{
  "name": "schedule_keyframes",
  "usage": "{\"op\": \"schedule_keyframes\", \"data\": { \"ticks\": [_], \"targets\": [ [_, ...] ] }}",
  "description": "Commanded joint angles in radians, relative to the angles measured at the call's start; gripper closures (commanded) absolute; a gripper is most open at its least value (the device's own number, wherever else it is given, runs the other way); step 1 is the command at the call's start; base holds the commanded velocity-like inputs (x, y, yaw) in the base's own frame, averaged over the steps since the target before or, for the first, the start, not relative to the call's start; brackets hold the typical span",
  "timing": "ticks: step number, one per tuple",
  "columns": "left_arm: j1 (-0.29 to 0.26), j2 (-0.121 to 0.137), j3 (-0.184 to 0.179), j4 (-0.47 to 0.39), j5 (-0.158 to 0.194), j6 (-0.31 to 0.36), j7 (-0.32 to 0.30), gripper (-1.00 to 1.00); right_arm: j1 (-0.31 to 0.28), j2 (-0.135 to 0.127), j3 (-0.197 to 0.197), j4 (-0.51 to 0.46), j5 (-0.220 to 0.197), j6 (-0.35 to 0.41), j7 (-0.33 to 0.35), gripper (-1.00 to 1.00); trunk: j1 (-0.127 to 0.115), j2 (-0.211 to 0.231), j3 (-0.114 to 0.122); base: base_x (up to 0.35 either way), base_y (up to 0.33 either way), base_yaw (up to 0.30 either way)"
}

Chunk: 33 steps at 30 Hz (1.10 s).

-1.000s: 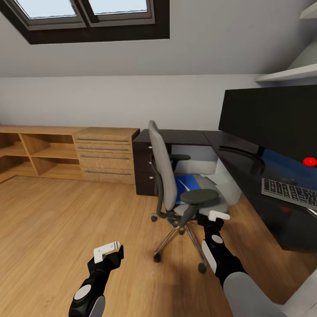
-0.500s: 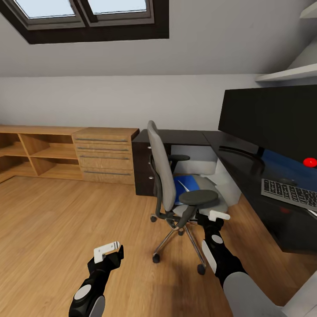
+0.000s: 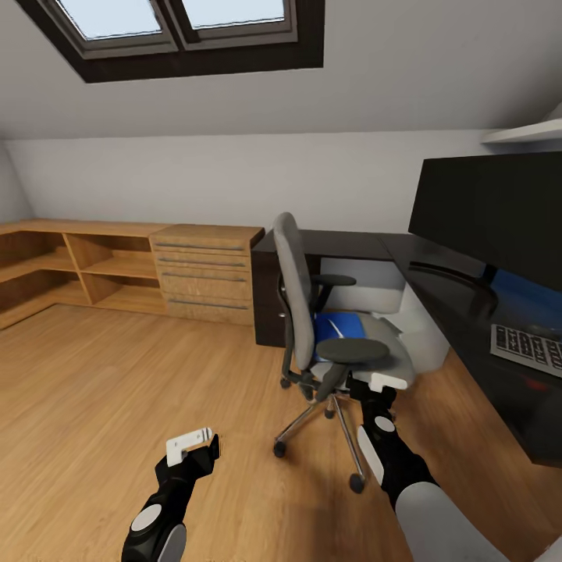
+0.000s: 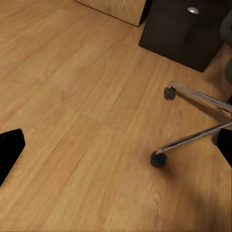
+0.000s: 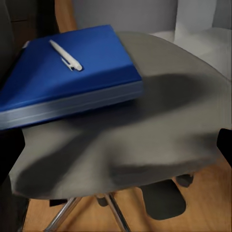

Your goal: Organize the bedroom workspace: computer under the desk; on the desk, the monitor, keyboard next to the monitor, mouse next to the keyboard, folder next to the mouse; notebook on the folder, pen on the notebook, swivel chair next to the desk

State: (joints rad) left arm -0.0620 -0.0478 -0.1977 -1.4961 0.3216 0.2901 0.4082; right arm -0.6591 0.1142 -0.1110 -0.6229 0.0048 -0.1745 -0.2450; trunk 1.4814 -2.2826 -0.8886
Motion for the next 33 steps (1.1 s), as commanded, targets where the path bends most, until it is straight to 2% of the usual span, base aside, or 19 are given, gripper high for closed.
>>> {"op": "schedule_keyframes", "data": {
  "ticks": [1,21,28,33],
  "targets": [
    [-0.001,0.0,-0.002,-0.001,0.008,0.003,0.008,-1.0,-0.001,0.001,-0.003,0.0,0.001,-0.003,0.001,-1.0,0.0,0.0,-0.001,0.0,0.0,0.239],
    [-0.001,0.0,-0.002,-0.004,0.01,0.003,0.008,-1.0,-0.001,0.002,-0.004,0.0,0.001,-0.003,0.006,-1.0,0.0,0.0,-0.001,0.0,0.0,0.256],
    [-0.001,0.001,-0.002,-0.007,0.009,0.003,0.008,-1.0,-0.001,0.002,-0.004,0.0,0.001,-0.004,0.002,-1.0,0.0,0.0,-0.001,0.0,0.0,0.004],
    [-0.001,0.001,-0.002,-0.007,0.009,0.003,0.008,-1.0,-0.001,0.002,-0.004,0.0,0.001,-0.003,0.001,-1.0,0.0,0.0,-0.001,0.0,0.0,-0.188]
  ]
}}
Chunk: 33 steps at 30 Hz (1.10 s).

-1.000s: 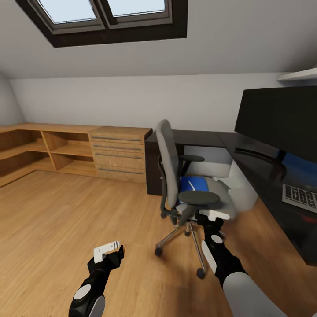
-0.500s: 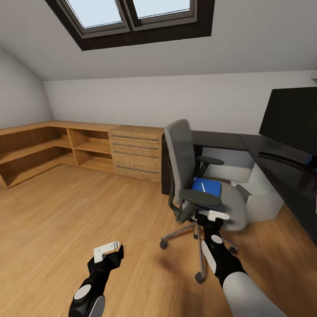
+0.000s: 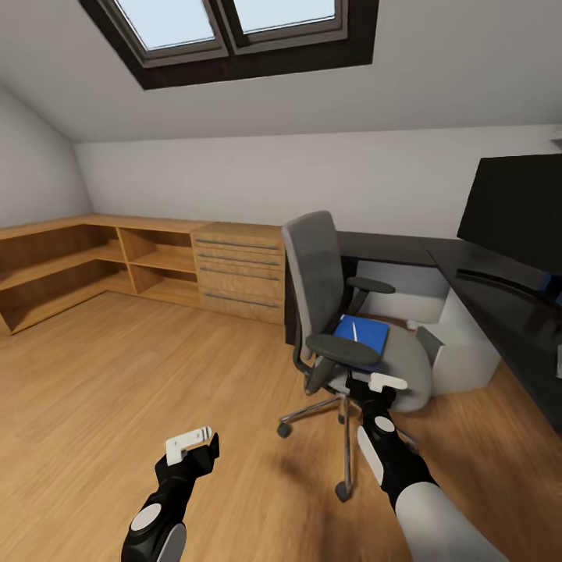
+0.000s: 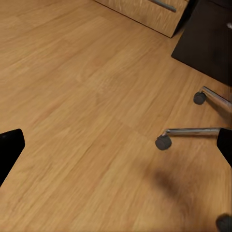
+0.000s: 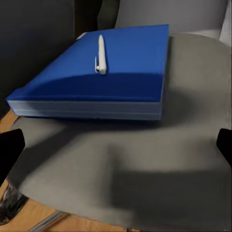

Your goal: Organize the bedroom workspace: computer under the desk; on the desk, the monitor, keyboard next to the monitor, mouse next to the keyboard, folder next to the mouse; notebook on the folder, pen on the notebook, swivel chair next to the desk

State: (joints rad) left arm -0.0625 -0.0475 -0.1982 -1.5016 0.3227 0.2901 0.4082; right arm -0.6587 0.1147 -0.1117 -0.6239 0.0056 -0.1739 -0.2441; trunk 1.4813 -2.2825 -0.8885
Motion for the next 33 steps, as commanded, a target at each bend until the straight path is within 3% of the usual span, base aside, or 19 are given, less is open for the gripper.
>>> {"op": "schedule_keyframes", "data": {
  "ticks": [1,17,26,29,33],
  "targets": [
    [0.0,0.001,-0.001,-0.002,0.008,0.003,0.008,-1.0,-0.001,0.001,-0.003,0.001,0.001,-0.004,0.0,-1.0,0.0,0.0,-0.001,0.0,0.0,-0.237],
    [0.0,0.001,0.002,-0.002,0.008,0.003,0.008,-1.0,-0.001,0.0,-0.003,0.002,0.001,-0.004,0.002,-1.0,0.0,0.0,-0.001,0.0,0.0,-0.252],
    [0.0,0.001,0.003,-0.011,0.009,0.003,0.008,-1.0,-0.001,0.0,-0.014,0.004,-0.016,0.002,0.006,-1.0,0.0,0.0,0.0,0.0,0.0,-0.042],
    [0.0,0.002,0.003,-0.014,0.009,0.003,0.008,-1.0,-0.001,0.0,-0.032,0.003,-0.074,0.006,0.002,-1.0,0.0,0.0,0.0,0.0,0.0,-0.002],
    [0.0,0.005,0.003,-0.015,0.009,0.003,0.008,-1.0,-0.004,-0.001,-0.058,0.004,-0.216,0.013,-0.001,-1.0,0.0,0.0,0.0,0.0,0.0,0.0]
  ]
}}
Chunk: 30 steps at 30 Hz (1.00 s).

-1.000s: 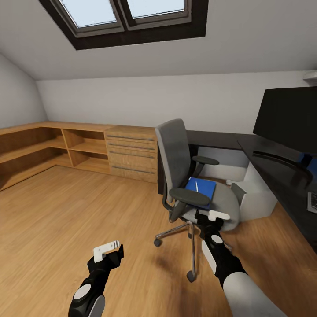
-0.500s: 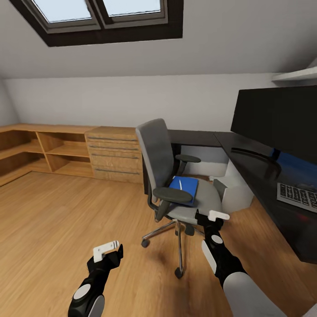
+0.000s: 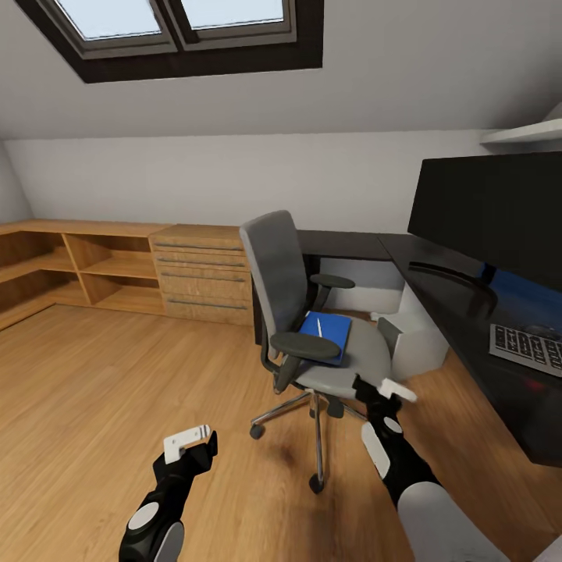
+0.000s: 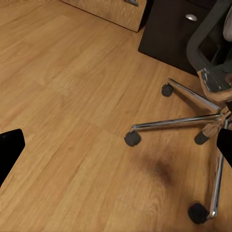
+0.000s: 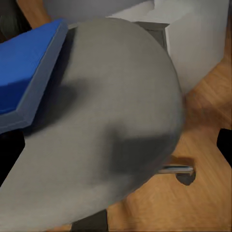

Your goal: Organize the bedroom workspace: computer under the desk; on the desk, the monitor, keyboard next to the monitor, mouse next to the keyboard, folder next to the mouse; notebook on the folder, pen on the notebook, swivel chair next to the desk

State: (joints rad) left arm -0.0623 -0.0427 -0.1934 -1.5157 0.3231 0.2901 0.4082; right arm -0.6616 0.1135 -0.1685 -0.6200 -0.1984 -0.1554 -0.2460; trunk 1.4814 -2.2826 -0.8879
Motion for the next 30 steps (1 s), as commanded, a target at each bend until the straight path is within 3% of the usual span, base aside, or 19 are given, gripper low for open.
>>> {"op": "schedule_keyframes", "data": {
  "ticks": [1,6,8,16,22,30],
  "targets": [
    [-0.001,0.001,-0.001,-0.002,0.008,0.003,0.007,-1.0,-0.001,-0.001,-0.006,0.001,-0.063,0.001,0.0,-1.0,0.0,0.0,-0.001,0.0,0.0,0.0],
    [-0.001,0.003,-0.001,-0.015,0.009,0.003,0.007,-1.0,-0.007,-0.03,-0.013,0.023,-0.211,0.036,0.0,-1.0,0.0,0.0,-0.001,0.0,0.0,0.0],
    [-0.001,0.004,-0.001,-0.021,0.01,0.003,0.007,-1.0,-0.017,-0.048,-0.014,0.061,-0.248,0.042,0.0,-1.0,0.0,0.0,-0.001,0.0,0.0,0.0],
    [-0.001,0.008,-0.001,-0.027,0.01,0.004,0.007,-1.0,-0.16,-0.146,-0.015,0.257,-0.393,0.043,0.002,-1.0,0.0,0.0,-0.001,0.0,0.0,0.0],
    [-0.001,0.008,-0.001,-0.027,0.01,0.004,0.007,-1.0,-0.201,-0.178,-0.016,0.319,-0.435,0.032,0.002,-1.0,0.0,0.0,-0.001,0.0,0.0,0.0],
    [-0.001,0.007,-0.001,-0.028,0.01,0.004,0.007,-1.0,-0.206,-0.177,-0.024,0.329,-0.448,-0.026,0.028,-1.0,0.0,0.0,-0.001,0.0,0.0,0.0]
  ]
}}
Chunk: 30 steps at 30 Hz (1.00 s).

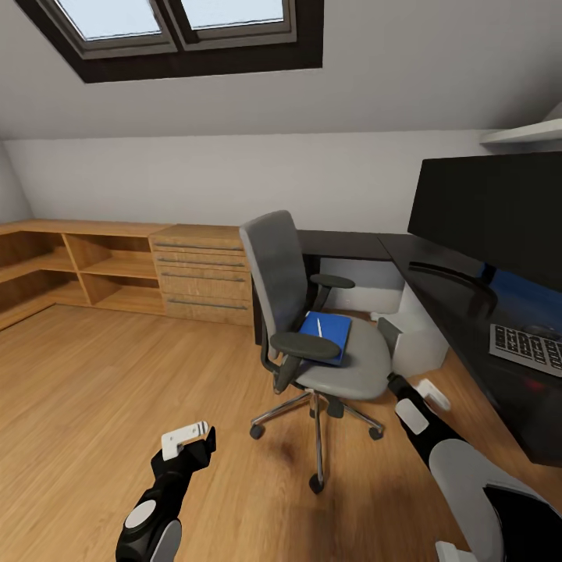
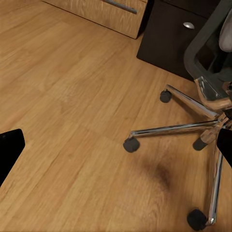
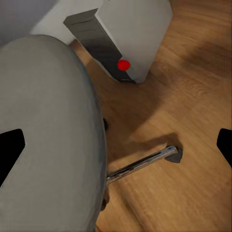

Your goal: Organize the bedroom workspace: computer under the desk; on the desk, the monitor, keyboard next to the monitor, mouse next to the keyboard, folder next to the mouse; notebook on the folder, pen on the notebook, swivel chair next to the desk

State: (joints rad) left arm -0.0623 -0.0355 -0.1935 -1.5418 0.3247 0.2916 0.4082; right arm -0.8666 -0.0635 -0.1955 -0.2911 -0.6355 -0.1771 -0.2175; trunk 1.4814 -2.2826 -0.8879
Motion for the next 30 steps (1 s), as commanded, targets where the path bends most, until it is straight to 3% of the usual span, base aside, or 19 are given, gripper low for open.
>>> {"op": "schedule_keyframes", "data": {
  "ticks": [1,5,7,15,30],
  "targets": [
    [-0.001,0.0,-0.001,-0.001,0.008,0.003,0.007,-1.0,0.0,0.0,0.003,0.0,-0.011,-0.006,0.005,-1.0,0.0,0.0,-0.001,0.0,0.0,0.0],
    [-0.001,-0.006,0.004,0.004,0.006,0.004,0.01,-1.0,0.0,-0.005,-0.003,0.004,-0.017,-0.005,0.048,-1.0,0.0,0.0,-0.001,0.005,0.0,0.0],
    [-0.001,-0.013,0.01,0.012,0.004,0.002,0.01,-1.0,-0.001,0.007,-0.007,0.003,-0.028,0.003,0.055,-1.0,0.0,0.0,-0.001,0.106,0.0,0.0],
    [0.003,-0.009,0.004,0.015,0.005,0.003,0.01,-1.0,-0.001,0.01,0.0,-0.002,-0.005,-0.023,0.042,-1.0,0.0,0.0,-0.001,0.16,0.0,0.0],
    [0.004,-0.007,0.003,0.017,0.005,0.003,0.009,-1.0,0.0,0.01,0.001,-0.003,-0.004,-0.025,0.04,-1.0,0.0,0.0,-0.001,0.162,0.0,0.0]
  ]
}}
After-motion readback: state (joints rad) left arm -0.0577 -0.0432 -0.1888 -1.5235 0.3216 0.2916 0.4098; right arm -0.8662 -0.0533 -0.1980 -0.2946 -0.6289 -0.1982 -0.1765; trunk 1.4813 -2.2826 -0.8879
